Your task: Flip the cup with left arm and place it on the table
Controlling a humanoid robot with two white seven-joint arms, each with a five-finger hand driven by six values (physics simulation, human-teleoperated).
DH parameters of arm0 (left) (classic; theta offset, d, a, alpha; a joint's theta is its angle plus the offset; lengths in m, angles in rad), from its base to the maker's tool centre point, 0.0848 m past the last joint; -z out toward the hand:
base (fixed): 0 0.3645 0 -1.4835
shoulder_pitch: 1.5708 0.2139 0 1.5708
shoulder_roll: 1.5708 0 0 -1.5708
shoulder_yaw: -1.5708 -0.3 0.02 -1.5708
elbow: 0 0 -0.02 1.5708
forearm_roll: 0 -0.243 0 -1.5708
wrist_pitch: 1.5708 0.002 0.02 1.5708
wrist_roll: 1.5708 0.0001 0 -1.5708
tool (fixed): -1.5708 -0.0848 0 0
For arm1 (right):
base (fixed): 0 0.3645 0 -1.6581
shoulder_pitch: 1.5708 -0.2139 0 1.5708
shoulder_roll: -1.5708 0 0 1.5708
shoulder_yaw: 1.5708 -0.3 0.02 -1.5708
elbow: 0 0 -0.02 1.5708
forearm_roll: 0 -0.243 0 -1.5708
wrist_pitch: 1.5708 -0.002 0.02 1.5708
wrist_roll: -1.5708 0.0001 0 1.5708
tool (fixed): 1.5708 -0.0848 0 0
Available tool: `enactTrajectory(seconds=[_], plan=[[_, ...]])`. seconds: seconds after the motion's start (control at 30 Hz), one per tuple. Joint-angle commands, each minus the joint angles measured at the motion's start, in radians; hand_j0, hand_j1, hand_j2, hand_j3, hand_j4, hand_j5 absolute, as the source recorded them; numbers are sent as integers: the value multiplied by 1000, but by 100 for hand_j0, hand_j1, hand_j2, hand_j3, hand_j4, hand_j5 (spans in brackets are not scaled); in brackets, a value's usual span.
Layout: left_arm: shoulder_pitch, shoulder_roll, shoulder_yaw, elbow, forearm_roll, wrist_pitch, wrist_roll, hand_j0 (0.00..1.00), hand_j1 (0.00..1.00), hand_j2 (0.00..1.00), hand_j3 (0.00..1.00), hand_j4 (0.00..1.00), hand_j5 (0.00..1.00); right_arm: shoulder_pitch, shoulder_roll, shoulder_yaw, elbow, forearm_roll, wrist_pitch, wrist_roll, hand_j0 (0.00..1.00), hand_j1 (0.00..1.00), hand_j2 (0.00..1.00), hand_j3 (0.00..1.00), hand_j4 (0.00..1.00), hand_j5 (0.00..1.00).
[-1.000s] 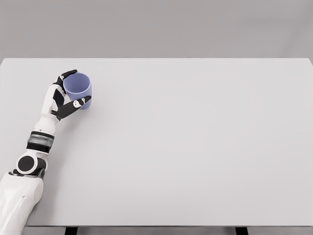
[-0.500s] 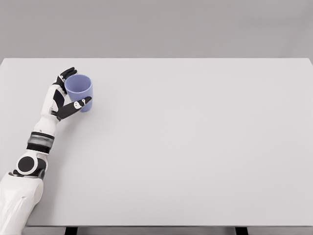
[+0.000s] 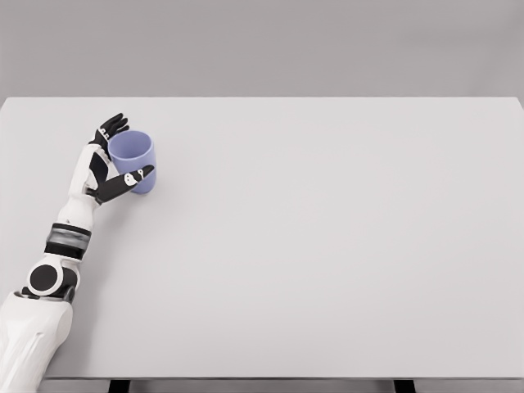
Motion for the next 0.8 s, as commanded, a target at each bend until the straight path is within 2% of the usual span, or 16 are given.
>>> enactTrajectory(seconds=[0.0, 0.27, 0.4, 0.77], plan=[[-2, 1, 0, -3, 2, 0, 0, 93, 93, 93, 93, 93, 93, 0, 0, 0, 0, 0, -1, 0, 100, 100, 100, 100, 100, 100], [2, 2, 0, -3, 2, 0, 0, 99, 99, 99, 99, 99, 99, 0, 0, 0, 0, 0, 0, 0, 100, 100, 100, 100, 100, 100], [18, 7, 2, -29, 2, 1, 0, 99, 99, 99, 99, 99, 99, 0, 0, -1, 0, 0, 0, 0, 100, 100, 100, 100, 100, 100], [21, 11, 15, -31, 2, 1, 0, 99, 99, 99, 99, 99, 99, 0, 0, 0, 0, 0, 0, 0, 100, 100, 100, 100, 100, 100]])
